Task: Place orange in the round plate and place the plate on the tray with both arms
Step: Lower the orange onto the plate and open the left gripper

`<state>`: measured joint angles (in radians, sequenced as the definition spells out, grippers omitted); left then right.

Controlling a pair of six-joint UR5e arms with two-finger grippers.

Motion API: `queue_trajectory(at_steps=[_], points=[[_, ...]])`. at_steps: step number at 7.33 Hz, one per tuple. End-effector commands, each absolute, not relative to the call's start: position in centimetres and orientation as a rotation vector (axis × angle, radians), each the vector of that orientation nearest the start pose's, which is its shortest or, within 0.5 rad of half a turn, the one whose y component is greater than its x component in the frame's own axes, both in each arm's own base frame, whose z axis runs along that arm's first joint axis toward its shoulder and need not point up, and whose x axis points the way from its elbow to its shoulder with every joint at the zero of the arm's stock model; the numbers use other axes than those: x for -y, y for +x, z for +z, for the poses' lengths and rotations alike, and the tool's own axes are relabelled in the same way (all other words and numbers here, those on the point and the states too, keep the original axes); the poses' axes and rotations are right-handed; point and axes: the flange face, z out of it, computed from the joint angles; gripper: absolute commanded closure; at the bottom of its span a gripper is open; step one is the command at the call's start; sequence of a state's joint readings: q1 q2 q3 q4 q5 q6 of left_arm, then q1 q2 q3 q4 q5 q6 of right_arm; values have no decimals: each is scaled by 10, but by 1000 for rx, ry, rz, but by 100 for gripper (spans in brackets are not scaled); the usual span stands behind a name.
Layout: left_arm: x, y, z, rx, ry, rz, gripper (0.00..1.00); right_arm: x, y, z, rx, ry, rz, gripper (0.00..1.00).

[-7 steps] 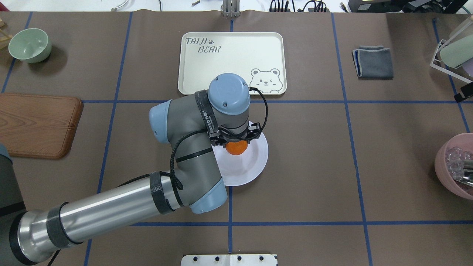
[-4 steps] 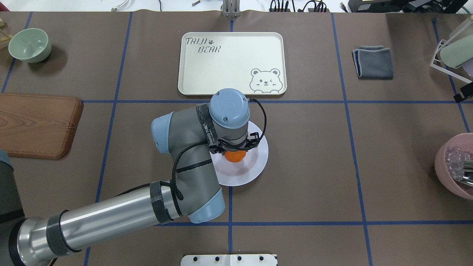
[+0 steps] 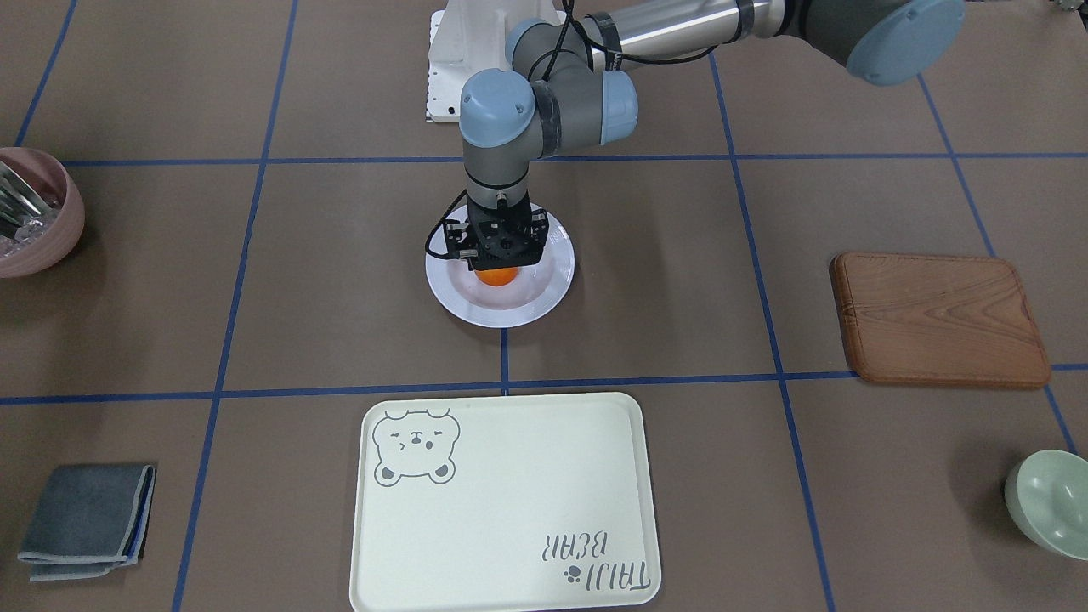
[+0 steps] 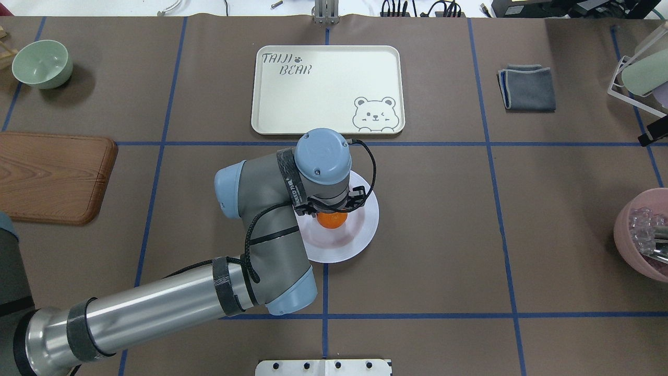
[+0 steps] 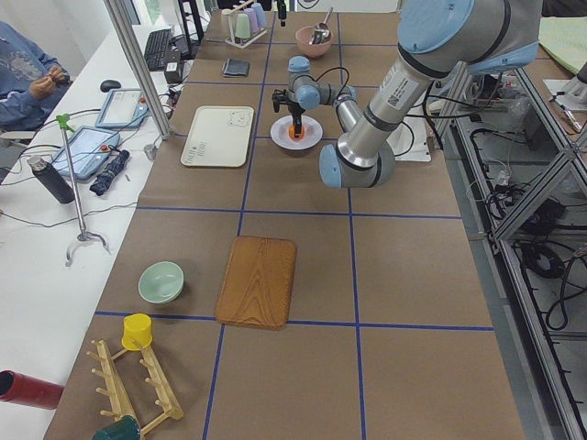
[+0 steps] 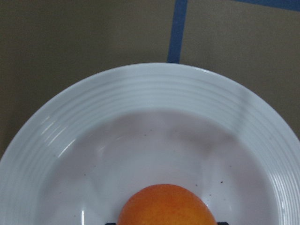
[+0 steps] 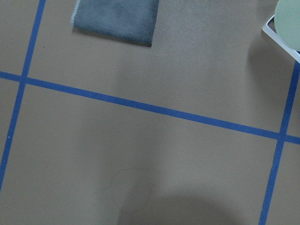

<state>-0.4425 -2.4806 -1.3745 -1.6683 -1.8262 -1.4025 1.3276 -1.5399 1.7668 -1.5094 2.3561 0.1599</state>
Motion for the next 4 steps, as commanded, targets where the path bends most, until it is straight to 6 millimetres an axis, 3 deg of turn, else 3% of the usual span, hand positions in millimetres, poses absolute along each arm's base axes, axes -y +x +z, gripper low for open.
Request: queue_trajectory(at_steps=[1,2,4], points=[[433,634,148,-864,32,-169,3,516,-71,531,823,117,-204,0],[440,598,165,-873,48,-184,3,520,-81,523,829,114,-196,0],[439,493,230,-886,80,-97,3,519,-119,503,872,149,-174,0]])
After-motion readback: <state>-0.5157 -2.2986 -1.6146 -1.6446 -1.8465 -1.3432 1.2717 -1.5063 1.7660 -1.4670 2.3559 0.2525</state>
